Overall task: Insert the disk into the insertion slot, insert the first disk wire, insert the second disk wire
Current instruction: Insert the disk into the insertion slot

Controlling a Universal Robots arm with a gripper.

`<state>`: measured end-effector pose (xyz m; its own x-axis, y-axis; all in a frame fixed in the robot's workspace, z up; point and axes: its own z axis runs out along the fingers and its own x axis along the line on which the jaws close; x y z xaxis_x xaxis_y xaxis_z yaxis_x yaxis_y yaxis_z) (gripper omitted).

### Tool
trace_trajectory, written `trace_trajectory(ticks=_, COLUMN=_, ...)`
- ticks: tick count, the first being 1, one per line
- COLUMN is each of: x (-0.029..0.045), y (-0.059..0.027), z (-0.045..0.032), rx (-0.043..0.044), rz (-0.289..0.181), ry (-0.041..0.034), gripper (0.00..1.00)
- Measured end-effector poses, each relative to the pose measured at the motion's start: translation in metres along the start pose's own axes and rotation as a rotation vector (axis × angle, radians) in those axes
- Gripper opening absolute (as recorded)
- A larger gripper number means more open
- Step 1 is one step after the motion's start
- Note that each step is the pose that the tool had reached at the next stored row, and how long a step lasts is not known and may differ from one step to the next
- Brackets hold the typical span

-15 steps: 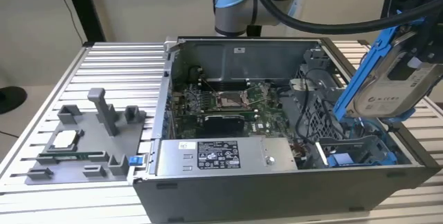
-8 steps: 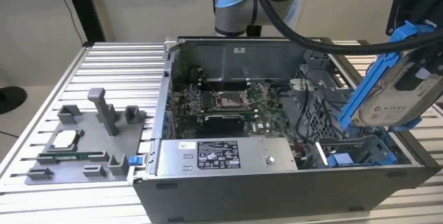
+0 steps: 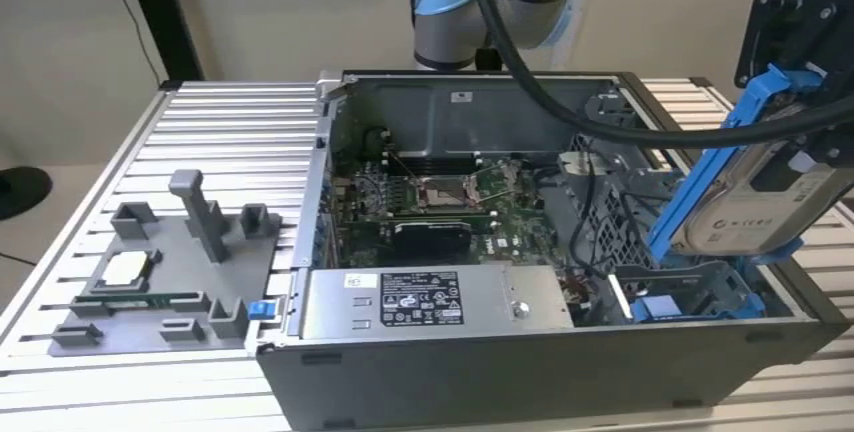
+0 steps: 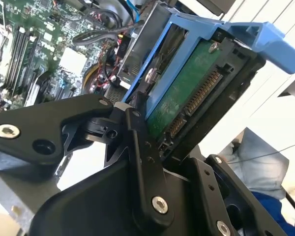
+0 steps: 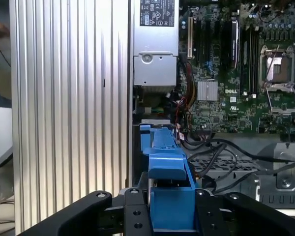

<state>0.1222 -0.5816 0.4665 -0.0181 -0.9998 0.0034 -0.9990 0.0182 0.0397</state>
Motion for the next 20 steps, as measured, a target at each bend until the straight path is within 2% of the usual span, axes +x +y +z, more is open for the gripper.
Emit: trace_trajectory(ticks=20, x=0.0006, y=-0.0012, z=0.0307, rx=0.0, rz=0.0, ry=-0.0001, gripper=0.0)
